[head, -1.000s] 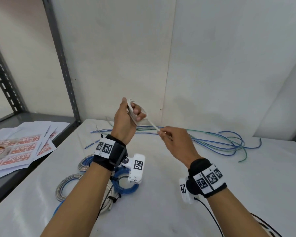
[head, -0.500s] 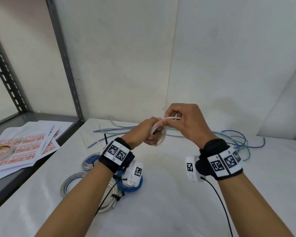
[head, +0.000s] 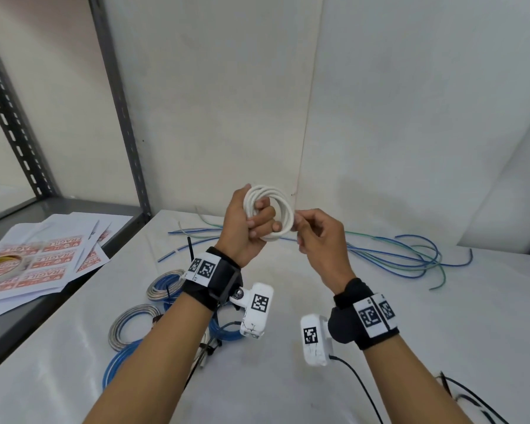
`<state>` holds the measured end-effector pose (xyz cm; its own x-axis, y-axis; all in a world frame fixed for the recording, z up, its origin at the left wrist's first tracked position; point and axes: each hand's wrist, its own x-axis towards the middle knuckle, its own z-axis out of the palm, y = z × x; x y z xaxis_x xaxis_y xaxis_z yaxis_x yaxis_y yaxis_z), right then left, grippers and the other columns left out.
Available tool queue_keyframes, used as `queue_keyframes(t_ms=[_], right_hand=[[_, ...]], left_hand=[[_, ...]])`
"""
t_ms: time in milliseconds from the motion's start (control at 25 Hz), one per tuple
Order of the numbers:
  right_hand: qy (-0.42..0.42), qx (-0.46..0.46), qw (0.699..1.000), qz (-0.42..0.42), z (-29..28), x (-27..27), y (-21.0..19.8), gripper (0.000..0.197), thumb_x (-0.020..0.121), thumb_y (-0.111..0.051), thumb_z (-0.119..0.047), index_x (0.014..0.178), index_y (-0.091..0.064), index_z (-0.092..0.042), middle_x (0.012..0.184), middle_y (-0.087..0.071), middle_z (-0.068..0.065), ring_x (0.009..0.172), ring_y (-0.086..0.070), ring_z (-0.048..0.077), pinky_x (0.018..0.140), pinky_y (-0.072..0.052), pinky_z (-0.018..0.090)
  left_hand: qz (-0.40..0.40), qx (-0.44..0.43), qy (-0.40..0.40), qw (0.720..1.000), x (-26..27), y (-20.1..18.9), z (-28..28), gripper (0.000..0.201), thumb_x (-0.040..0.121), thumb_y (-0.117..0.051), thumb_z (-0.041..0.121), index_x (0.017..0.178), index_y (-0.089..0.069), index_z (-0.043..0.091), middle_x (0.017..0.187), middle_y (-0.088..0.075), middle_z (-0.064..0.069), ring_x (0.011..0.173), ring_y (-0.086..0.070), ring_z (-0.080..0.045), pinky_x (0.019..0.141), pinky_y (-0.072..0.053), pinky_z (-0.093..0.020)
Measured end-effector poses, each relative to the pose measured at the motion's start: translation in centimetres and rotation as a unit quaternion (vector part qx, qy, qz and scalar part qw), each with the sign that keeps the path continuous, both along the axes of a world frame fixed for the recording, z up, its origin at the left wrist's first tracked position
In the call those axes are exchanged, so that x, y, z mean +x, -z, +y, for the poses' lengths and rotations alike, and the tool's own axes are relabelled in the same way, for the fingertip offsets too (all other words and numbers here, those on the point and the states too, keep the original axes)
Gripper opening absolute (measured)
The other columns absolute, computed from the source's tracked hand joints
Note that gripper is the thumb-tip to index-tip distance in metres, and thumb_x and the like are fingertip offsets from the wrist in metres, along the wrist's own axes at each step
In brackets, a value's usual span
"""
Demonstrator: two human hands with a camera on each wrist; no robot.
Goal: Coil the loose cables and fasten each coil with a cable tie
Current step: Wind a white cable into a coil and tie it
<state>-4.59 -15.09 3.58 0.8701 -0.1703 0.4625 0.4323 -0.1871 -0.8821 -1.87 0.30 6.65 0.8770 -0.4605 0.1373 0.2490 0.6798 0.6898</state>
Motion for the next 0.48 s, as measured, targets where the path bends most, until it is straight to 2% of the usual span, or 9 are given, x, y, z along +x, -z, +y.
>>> queue_keyframes(t_ms=[80, 120, 240, 320, 360, 400, 480], right_hand=[[0.011, -0.012, 1.0, 0.025, 0.6, -0.3, 0.2, 0.012, 0.101, -0.057, -0.009, 0.103, -0.069, -0.009, 0.072, -0.065, 0.015, 0.054, -0.054, 0.018, 0.05, -0.045, 0.03], [0.015, -0.017, 0.999, 0.039, 0.9, -0.4, 0.1, 0.012, 0.101, -0.055, -0.006, 0.108, -0.064, -0.009, 0.079, -0.068, 0.016, 0.054, -0.06, 0.02, 0.051, -0.05, 0.03], [0.008, -0.077, 0.995, 0.067, 1.1, -0.9, -0.2, 0.01, 0.1, -0.052, -0.002, 0.103, -0.056, -0.011, 0.086, -0.069, 0.013, 0.057, -0.069, 0.021, 0.058, -0.06, 0.034], [-0.017, -0.085, 0.993, 0.074, 0.7, -1.2, -0.6, 0.009, 0.102, -0.052, -0.006, 0.101, -0.06, -0.009, 0.088, -0.072, 0.012, 0.066, -0.072, 0.021, 0.065, -0.061, 0.032], [-0.039, -0.061, 0.994, 0.082, 0.5, -1.4, -0.8, 0.011, 0.103, -0.052, -0.009, 0.103, -0.062, -0.008, 0.091, -0.074, 0.012, 0.074, -0.074, 0.022, 0.068, -0.06, 0.03], [-0.065, -0.03, 0.993, 0.096, 0.2, -1.6, -1.0, 0.012, 0.104, -0.051, -0.011, 0.107, -0.062, -0.007, 0.093, -0.075, 0.011, 0.08, -0.074, 0.024, 0.07, -0.059, 0.029], [-0.1, -0.014, 0.989, 0.11, -0.2, -2.0, -1.3, 0.013, 0.103, -0.054, -0.009, 0.116, -0.057, -0.009, 0.093, -0.078, 0.01, 0.084, -0.075, 0.025, 0.069, -0.057, 0.027]], left_hand=[[-0.002, 0.01, -0.062, 0.998, 0.2, 0.3, -0.4, 0.045, 0.102, -0.028, 0.04, 0.064, -0.039, 0.018, 0.04, -0.022, 0.006, 0.031, -0.018, -0.01, 0.055, -0.042, -0.027], [-0.002, 0.015, -0.088, 0.996, 0.2, 0.4, -0.6, 0.045, 0.102, -0.027, 0.04, 0.065, -0.038, 0.018, 0.041, -0.022, 0.006, 0.032, -0.018, -0.01, 0.057, -0.041, -0.028], [0.0, 0.03, -0.134, 0.99, 0.2, 0.7, -0.8, 0.048, 0.105, -0.024, 0.042, 0.066, -0.039, 0.018, 0.043, -0.022, 0.005, 0.034, -0.018, -0.011, 0.06, -0.038, -0.029], [-0.008, 0.05, -0.154, 0.987, 0.3, 0.5, -0.7, 0.05, 0.106, -0.023, 0.043, 0.067, -0.038, 0.017, 0.043, -0.021, 0.004, 0.035, -0.016, -0.012, 0.059, -0.037, -0.03], [-0.015, 0.061, -0.163, 0.985, 0.4, 0.3, -0.4, 0.051, 0.107, -0.022, 0.044, 0.067, -0.037, 0.017, 0.042, -0.021, 0.004, 0.035, -0.016, -0.012, 0.058, -0.038, -0.03], [-0.02, 0.069, -0.167, 0.983, 0.4, 0.1, -0.2, 0.052, 0.107, -0.021, 0.044, 0.066, -0.036, 0.016, 0.041, -0.02, 0.004, 0.035, -0.015, -0.012, 0.056, -0.039, -0.029], [-0.022, 0.072, -0.158, 0.985, 0.2, -0.1, 0.1, 0.053, 0.107, -0.021, 0.045, 0.065, -0.034, 0.017, 0.04, -0.019, 0.004, 0.034, -0.014, -0.012, 0.055, -0.039, -0.029]])
